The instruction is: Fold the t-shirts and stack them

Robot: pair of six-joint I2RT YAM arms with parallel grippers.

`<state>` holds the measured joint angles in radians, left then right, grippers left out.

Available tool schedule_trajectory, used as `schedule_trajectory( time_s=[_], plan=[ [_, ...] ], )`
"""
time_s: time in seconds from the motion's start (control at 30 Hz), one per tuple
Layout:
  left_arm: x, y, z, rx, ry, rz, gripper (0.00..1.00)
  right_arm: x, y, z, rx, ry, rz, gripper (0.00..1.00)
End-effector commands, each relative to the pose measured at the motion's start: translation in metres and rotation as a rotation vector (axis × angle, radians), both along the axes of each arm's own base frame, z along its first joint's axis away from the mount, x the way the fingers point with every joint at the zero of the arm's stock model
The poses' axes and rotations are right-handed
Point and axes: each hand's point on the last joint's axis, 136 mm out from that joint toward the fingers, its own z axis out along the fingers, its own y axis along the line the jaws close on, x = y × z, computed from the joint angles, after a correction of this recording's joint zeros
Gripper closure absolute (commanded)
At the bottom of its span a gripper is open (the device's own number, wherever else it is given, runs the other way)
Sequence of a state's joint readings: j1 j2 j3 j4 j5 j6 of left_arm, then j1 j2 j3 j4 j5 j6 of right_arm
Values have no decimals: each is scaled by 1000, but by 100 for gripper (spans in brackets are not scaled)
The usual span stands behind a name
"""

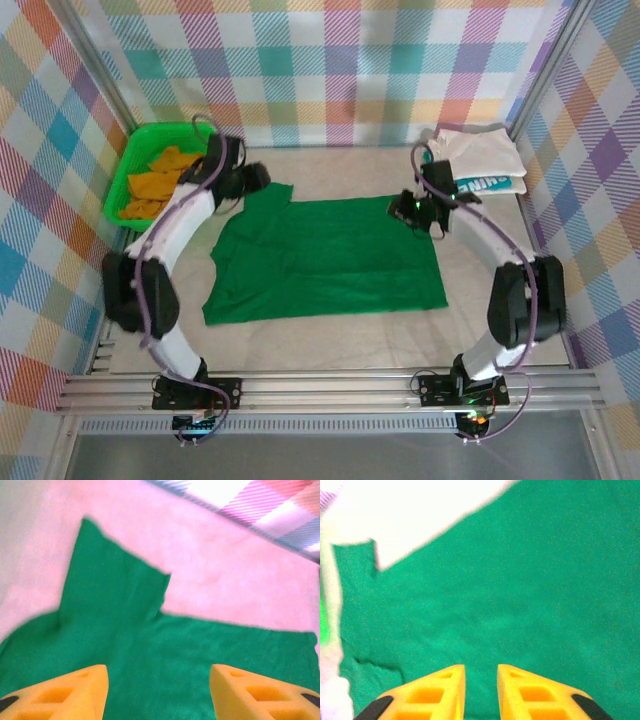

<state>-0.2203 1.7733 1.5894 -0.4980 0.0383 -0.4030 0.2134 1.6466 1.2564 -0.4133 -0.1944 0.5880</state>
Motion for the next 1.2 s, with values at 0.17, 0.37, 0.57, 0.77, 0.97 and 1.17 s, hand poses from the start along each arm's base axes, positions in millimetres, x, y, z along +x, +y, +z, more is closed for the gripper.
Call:
schedule_trajectory(
  time_s=[0.17, 0.37, 0.57, 0.77, 0.97, 1.17],
  plan=[
    [81, 17, -58, 149, 147, -26, 41, 74, -9, 1, -2, -66, 93, 69],
    [101, 33, -90, 153, 167, 25, 40, 81, -18, -5, -23, -65, 97, 66],
    [110, 42, -123, 134, 218, 50, 39, 70, -18, -7, 0, -67, 92, 64],
    [117, 43, -145, 120, 246, 52, 38, 54, -15, -11, 26, -65, 97, 63],
    [119, 44, -159, 108, 261, 59, 38, 45, -18, -12, 5, -92, 109, 60],
    [121, 51, -169, 121, 274, 82, 37, 39, -17, -12, 14, -91, 112, 56]
  ],
)
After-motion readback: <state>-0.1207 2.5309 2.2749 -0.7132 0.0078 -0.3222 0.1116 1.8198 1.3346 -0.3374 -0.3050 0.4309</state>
